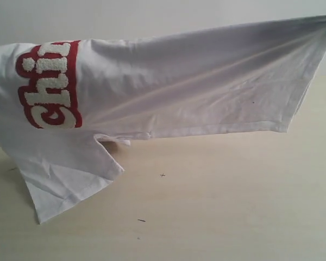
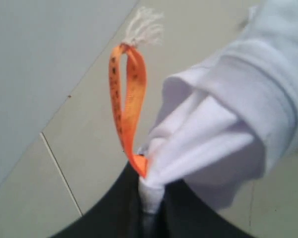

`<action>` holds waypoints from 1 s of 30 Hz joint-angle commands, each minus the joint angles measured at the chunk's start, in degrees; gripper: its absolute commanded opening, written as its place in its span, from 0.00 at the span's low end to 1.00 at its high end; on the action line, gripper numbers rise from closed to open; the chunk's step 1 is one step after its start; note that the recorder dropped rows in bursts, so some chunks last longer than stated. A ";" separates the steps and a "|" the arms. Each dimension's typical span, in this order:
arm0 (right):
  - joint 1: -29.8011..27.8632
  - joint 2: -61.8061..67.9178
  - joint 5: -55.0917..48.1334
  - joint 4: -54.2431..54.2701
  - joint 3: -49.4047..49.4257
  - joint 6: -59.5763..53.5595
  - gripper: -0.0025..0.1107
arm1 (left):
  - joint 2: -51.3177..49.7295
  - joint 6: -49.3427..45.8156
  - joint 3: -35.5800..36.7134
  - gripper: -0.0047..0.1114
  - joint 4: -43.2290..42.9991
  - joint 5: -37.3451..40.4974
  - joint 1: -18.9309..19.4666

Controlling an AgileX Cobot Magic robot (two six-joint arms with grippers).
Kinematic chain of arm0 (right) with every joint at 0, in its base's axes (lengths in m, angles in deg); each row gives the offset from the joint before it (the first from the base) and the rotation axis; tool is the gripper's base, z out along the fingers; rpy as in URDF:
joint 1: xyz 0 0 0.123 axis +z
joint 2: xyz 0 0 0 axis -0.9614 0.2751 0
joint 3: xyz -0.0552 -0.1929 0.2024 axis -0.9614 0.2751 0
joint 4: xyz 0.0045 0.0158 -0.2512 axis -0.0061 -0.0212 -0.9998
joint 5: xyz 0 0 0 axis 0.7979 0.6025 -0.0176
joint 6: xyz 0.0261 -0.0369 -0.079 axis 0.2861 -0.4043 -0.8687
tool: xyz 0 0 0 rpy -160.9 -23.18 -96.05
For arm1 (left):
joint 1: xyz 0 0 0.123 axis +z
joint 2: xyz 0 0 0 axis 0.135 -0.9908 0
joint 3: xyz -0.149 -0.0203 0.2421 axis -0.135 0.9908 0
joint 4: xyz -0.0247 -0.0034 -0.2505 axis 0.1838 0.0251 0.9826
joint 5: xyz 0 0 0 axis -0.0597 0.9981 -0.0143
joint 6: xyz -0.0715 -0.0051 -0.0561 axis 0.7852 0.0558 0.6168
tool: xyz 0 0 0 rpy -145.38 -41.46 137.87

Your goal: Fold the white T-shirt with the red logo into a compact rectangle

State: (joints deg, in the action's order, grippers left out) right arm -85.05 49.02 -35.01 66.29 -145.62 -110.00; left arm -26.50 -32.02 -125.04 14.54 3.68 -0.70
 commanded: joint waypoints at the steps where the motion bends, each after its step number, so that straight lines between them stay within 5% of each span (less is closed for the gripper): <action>1: 0.01 -2.92 -0.86 3.51 -0.47 0.48 0.02 | 3.97 1.13 -0.28 0.04 -0.33 1.00 0.41; 15: 0.01 -10.57 -3.75 12.45 -0.47 0.34 0.02 | 15.62 17.61 -0.28 0.04 -6.62 3.09 0.41; 26: 1.83 -11.28 -3.54 12.86 3.44 8.43 0.02 | 15.84 17.37 0.96 0.04 -8.75 1.41 0.41; 30: 3.07 -5.79 -4.20 5.65 6.02 17.33 0.02 | 9.95 6.49 1.81 0.04 -4.15 5.79 0.41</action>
State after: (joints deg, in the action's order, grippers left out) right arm -82.47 39.47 -39.13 76.43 -141.07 -98.29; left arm -12.87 -18.87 -123.94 6.89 7.22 -0.47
